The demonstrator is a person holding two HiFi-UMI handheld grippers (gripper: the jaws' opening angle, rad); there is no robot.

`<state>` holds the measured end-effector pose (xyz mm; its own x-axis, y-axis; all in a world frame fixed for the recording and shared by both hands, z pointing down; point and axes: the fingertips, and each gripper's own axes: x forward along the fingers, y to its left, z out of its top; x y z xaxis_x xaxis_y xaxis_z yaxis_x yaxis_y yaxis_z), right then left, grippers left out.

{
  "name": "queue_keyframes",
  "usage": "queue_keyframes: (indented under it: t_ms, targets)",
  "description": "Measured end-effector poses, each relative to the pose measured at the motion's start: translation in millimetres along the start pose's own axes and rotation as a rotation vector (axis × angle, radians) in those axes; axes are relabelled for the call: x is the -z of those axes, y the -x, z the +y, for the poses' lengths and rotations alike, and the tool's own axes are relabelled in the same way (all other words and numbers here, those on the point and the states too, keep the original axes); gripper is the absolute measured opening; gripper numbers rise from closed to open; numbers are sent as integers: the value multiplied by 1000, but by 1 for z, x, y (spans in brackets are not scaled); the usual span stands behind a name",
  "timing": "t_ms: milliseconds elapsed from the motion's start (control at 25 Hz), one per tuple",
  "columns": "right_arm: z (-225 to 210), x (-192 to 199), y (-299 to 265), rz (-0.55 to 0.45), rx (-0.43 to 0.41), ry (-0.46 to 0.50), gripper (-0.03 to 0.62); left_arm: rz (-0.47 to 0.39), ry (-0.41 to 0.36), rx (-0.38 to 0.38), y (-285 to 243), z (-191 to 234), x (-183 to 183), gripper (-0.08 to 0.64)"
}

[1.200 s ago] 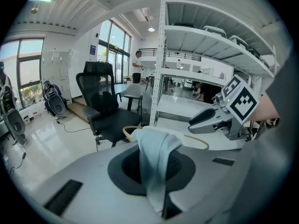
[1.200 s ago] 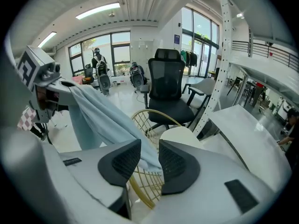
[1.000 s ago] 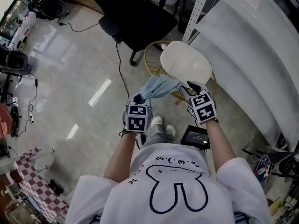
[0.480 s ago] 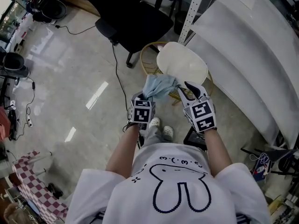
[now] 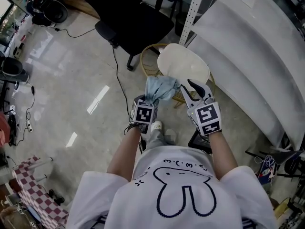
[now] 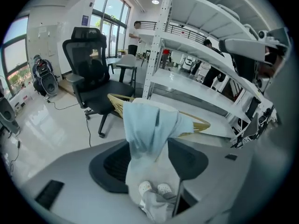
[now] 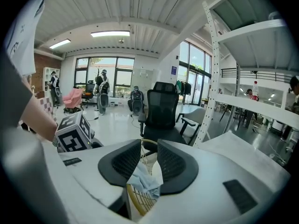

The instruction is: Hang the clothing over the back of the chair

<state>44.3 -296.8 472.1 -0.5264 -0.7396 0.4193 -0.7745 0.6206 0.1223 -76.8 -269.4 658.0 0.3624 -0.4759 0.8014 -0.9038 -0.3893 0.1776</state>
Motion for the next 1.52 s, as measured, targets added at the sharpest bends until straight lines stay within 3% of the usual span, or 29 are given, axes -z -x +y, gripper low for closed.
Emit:
queue_keyframes:
  t_ms: [200,320,520,640,1040,1360,1520]
  targets:
    - [-4,-15,0,-64,5,-8,101,-21,-33,-4,9,2,-13,317]
    - [-7,-30,2,-116,9,-14,101,-63,-52,-14,20,3,-30,318]
    - [-8,-52,6,-162,9,11,100,-179,-77,-26,41,-1,-71,318]
    - [-9,-65,15,-210,38,11,21,-238,-95,-30,60,-10,-92,317]
    - [-5,-114,38,-349,3,3,18,-465,-117,19,117,-44,-156,316]
    - [-7,-133,54,-388,38,-26,17,-653,-189,37,169,-74,-200,301]
    - [-2,-141,64,-404,15,-40,17,-743,-229,73,195,-94,-215,243]
